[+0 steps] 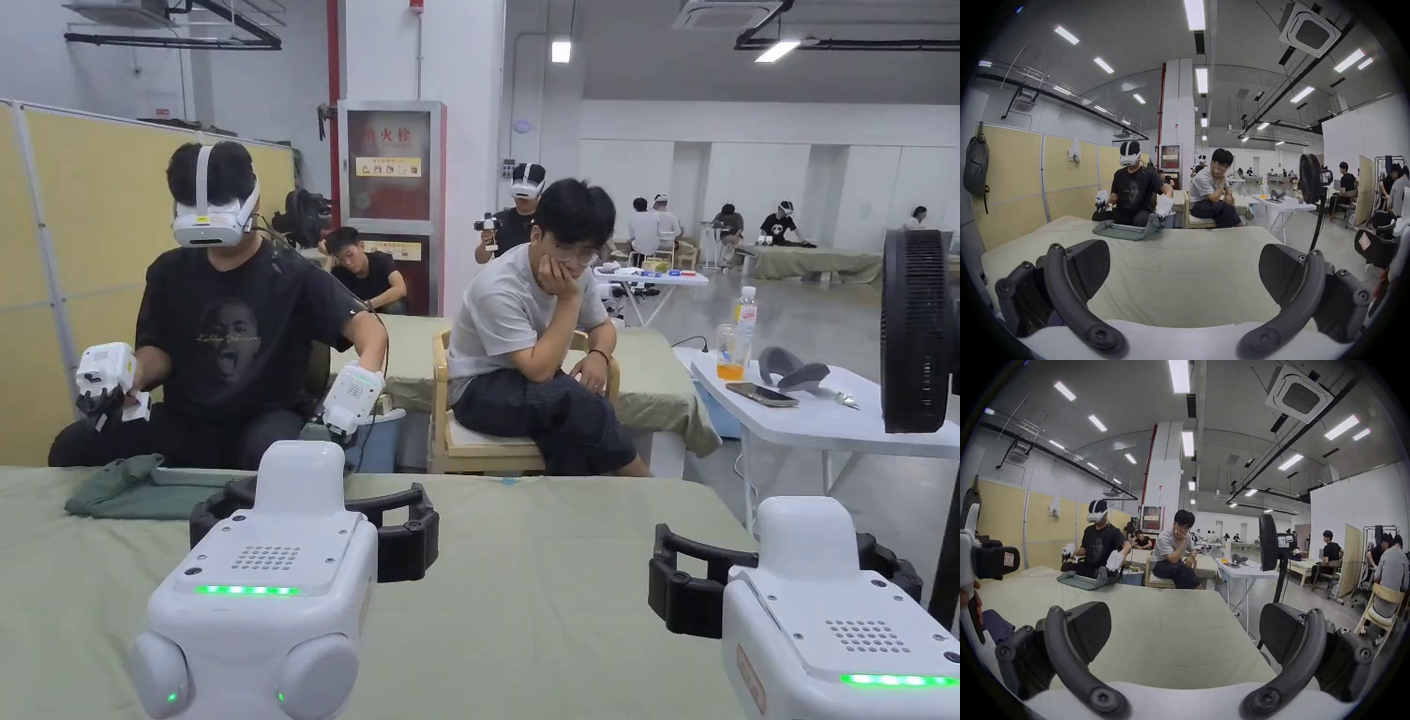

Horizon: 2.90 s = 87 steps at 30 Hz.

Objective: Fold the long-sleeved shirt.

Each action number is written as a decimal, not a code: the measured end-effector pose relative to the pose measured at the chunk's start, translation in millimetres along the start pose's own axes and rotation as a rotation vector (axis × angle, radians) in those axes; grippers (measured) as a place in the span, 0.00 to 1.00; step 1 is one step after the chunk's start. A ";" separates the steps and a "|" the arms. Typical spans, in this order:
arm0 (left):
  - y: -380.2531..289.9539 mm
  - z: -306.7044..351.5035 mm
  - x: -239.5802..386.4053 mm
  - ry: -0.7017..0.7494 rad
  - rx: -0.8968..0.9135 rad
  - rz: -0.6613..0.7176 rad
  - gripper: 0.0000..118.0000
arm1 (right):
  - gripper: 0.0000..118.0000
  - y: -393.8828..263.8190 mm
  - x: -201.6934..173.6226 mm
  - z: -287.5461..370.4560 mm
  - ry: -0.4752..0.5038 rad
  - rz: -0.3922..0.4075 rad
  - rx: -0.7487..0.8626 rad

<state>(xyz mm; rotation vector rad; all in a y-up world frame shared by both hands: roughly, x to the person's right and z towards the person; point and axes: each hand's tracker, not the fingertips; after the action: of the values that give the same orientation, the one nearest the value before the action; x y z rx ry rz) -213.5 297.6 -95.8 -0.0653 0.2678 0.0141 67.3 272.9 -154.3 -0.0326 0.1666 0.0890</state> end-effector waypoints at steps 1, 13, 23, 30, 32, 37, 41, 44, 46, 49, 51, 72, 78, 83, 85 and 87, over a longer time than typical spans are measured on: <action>-1.1 -0.5 -0.2 0.004 -0.003 0.002 1.00 | 1.00 -0.8 -2.3 -0.6 -0.005 0.011 0.000; 0.0 4.4 -7.3 0.039 0.016 0.001 1.00 | 1.00 0.2 -8.8 -0.7 0.009 0.004 0.005; -2.8 4.6 -4.2 0.037 0.037 -0.037 1.00 | 1.00 0.0 -11.5 1.7 0.005 -0.002 0.012; -2.7 5.6 -3.0 0.039 0.039 -0.035 1.00 | 1.00 -1.0 -15.0 1.7 -0.007 0.020 0.015; -1.9 6.3 -2.9 0.049 0.034 -0.034 1.00 | 1.00 -1.4 -15.9 1.5 -0.009 0.023 0.013; -2.7 4.4 -6.8 0.047 0.027 -0.024 1.00 | 1.00 -1.2 -16.7 2.1 -0.004 0.031 0.015; -1.5 5.5 -7.3 0.038 0.030 -0.017 1.00 | 1.00 0.4 -16.6 2.5 0.002 0.017 0.013; 0.6 6.6 -7.6 0.027 0.025 -0.009 1.00 | 1.00 1.4 -17.0 2.9 0.006 0.011 0.016; 1.7 7.0 -8.4 0.007 0.020 -0.009 1.00 | 1.00 2.0 -17.5 2.9 0.011 0.010 0.019; 0.5 10.1 -12.4 -0.061 0.033 0.013 1.00 | 1.00 2.7 -18.0 2.7 0.010 0.014 0.020; 4.3 10.7 -13.5 -0.082 0.018 0.037 1.00 | 1.00 2.4 -18.4 3.2 0.009 0.015 0.022; 29.9 10.3 2.5 -0.024 -0.125 0.042 1.00 | 1.00 -9.6 -14.4 1.9 -0.005 -0.007 -0.027; 23.2 5.8 2.2 -0.014 -0.147 0.103 1.00 | 1.00 -10.3 -14.0 4.2 -0.006 -0.002 -0.026; 13.4 2.2 -8.5 -0.087 -0.125 0.149 1.00 | 1.00 -10.9 -12.3 2.6 -0.010 0.013 -0.026; 8.4 2.3 -10.7 -0.069 -0.089 0.148 1.00 | 1.00 -12.5 -11.6 0.9 -0.010 0.011 -0.028; 4.8 3.0 -9.0 -0.029 -0.050 0.111 1.00 | 1.00 -15.0 -10.5 -2.2 -0.008 0.009 -0.034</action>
<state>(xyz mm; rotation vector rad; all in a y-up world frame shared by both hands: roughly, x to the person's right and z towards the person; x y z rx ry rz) -221.6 302.6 -90.8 -0.0997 0.2420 0.1317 58.0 256.9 -154.3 -0.0650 0.1569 0.1005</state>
